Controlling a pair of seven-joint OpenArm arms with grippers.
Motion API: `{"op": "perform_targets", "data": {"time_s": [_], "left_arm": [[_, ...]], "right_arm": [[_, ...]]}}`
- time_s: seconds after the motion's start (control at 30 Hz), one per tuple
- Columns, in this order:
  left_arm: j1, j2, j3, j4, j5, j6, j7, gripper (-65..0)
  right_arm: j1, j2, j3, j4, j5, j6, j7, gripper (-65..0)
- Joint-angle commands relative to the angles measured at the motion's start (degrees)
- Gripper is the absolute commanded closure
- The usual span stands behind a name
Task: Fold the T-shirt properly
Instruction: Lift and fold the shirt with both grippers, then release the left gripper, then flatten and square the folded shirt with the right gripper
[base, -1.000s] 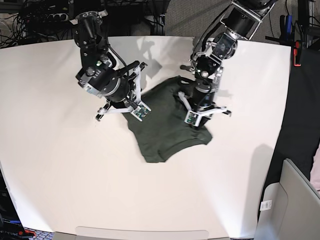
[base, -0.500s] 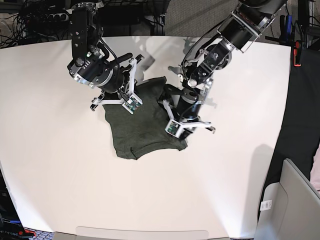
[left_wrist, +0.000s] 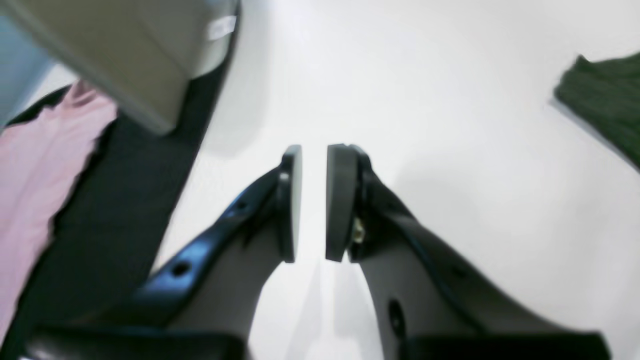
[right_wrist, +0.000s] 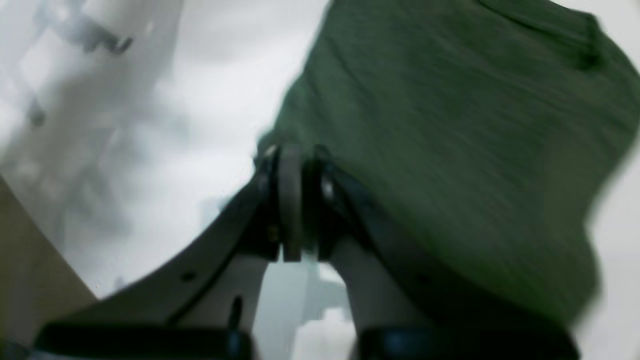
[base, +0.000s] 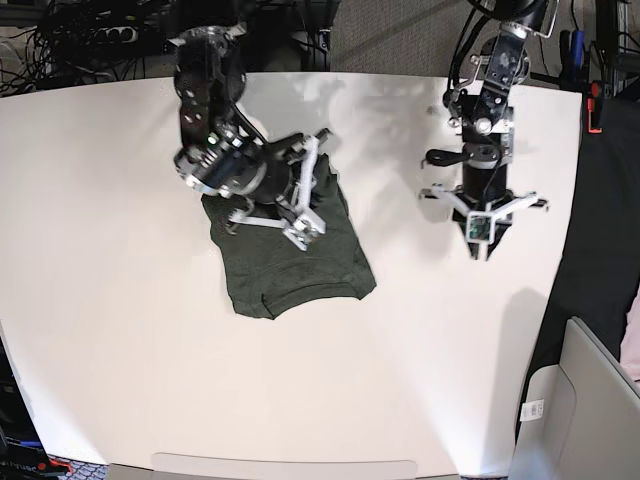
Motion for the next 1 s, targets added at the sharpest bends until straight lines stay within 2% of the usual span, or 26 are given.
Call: {"op": "perform_targets", "data": {"time_s": [0.0,0.03,0.2,0.43,0.6,0.97], "left_arm": [[1.0,-0.5,-1.5,1.5,0.3,0.3,-1.2,-7.0],[2.1,-0.5,-2.8,2.2,0.3,0.3,-1.2,-7.0],[8.8,-0.3,-9.1,7.4,0.3,0.3,-1.2,-7.0],[14.1,-0.3,-14.2,11.6,0.3,0.3,-1.2,-7.0],[16.2,-0.3,-16.7,11.7,0.2,0.3,-1.8,-7.0],[17.4,-0.3,-19.5,11.7,0.2,0.3,-1.8,-7.0]], "right_arm": [[2.1,-0.2,0.2,-1.0,0.6,0.1,1.2,-2.4],[3.3,-0.2,0.2,-3.1,0.6,0.1,1.5,-2.4],[8.9,-0.2,0.2,-12.9,0.6,0.1,9.6,-2.4],[16.1,-0.2,0.2,-27.0,0.7,0.1,14.5,-2.4],[17.9,-0.1,0.2,-31.8,0.8,0.1,18.6,-2.4],[17.9,6.9,1.5,-32.3,0.7,0.1,22.4,-2.4]]}}
